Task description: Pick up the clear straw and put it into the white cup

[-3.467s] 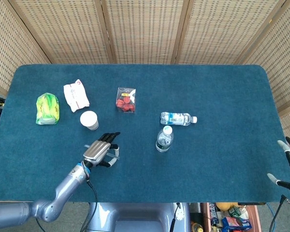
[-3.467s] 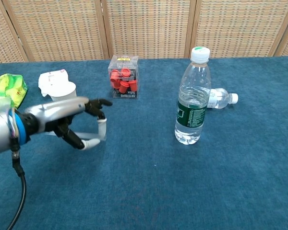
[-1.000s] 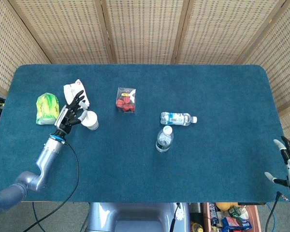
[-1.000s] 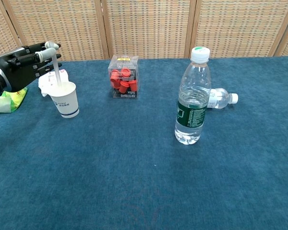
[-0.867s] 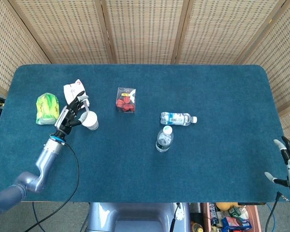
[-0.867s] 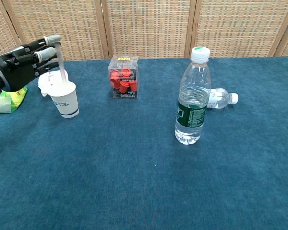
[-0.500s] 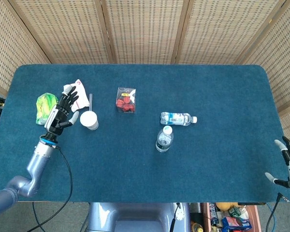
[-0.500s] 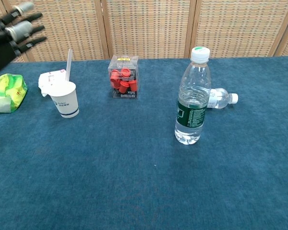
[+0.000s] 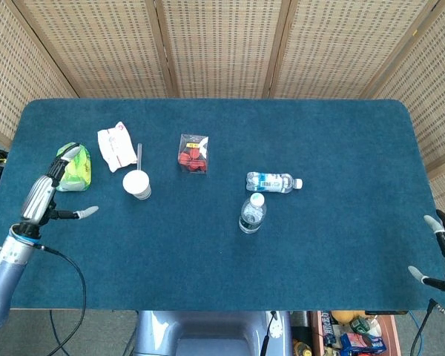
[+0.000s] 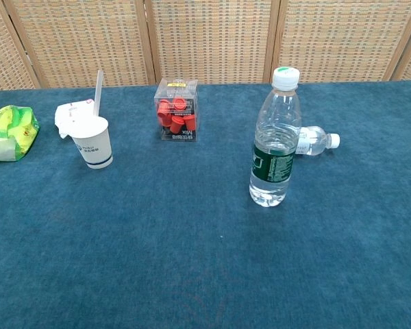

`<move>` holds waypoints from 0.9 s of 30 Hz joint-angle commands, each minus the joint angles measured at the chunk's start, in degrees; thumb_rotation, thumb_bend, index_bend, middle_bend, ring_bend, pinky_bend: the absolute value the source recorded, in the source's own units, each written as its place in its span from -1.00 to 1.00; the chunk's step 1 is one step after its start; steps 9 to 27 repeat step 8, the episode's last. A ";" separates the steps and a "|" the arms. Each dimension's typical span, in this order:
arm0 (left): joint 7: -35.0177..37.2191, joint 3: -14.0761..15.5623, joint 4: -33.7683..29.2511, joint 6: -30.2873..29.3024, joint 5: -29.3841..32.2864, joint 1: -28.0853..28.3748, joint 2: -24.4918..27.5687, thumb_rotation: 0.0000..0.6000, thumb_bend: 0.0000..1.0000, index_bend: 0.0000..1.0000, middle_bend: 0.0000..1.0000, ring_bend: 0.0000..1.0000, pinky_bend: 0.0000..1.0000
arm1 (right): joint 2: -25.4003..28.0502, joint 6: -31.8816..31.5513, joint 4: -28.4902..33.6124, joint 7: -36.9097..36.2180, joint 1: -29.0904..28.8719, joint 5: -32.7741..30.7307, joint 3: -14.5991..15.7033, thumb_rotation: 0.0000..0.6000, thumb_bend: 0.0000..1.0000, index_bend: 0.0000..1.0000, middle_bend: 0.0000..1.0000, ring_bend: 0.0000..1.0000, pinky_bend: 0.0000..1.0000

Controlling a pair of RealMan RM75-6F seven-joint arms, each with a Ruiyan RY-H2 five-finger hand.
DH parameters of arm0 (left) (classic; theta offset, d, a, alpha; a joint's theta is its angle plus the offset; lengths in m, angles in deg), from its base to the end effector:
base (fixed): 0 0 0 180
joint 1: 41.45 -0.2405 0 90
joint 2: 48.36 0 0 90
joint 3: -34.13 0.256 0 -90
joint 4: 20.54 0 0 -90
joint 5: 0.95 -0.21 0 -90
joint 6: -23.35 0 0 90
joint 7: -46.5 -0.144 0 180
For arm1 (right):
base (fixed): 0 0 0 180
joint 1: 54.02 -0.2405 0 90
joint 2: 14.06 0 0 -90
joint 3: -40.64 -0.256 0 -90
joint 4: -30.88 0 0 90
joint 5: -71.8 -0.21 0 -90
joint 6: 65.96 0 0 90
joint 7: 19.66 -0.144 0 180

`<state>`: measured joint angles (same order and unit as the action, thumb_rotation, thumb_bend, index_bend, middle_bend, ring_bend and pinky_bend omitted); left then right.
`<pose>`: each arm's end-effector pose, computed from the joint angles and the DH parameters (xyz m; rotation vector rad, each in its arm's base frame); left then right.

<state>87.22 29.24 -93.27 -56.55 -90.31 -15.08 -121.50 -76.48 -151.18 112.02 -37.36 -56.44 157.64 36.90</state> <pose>-0.2644 0.3100 0.1332 -1.4926 -1.1466 -1.5243 -0.3557 -0.1722 0.1953 1.2948 -0.9704 0.9554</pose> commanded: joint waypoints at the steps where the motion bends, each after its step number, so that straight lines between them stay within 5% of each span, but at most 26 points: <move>1: -32.15 6.95 -21.06 -1.11 5.62 -10.52 13.89 1.00 -0.84 -1.00 -1.00 -1.00 -1.00 | -0.01 -0.44 0.08 0.03 0.16 0.12 -0.05 1.00 -1.00 -1.00 -1.00 -1.00 -1.00; 8: -43.49 8.78 -27.77 -5.82 7.42 -16.09 14.06 1.00 -0.89 -1.00 -1.00 -1.00 -1.00 | -0.28 -1.47 -0.14 0.33 0.45 0.43 -0.17 1.00 -1.00 -1.00 -1.00 -1.00 -1.00; 27: -43.49 8.78 -27.77 -5.82 7.42 -16.09 14.06 1.00 -0.89 -1.00 -1.00 -1.00 -1.00 | -0.28 -1.47 -0.14 0.33 0.45 0.43 -0.17 1.00 -1.00 -1.00 -1.00 -1.00 -1.00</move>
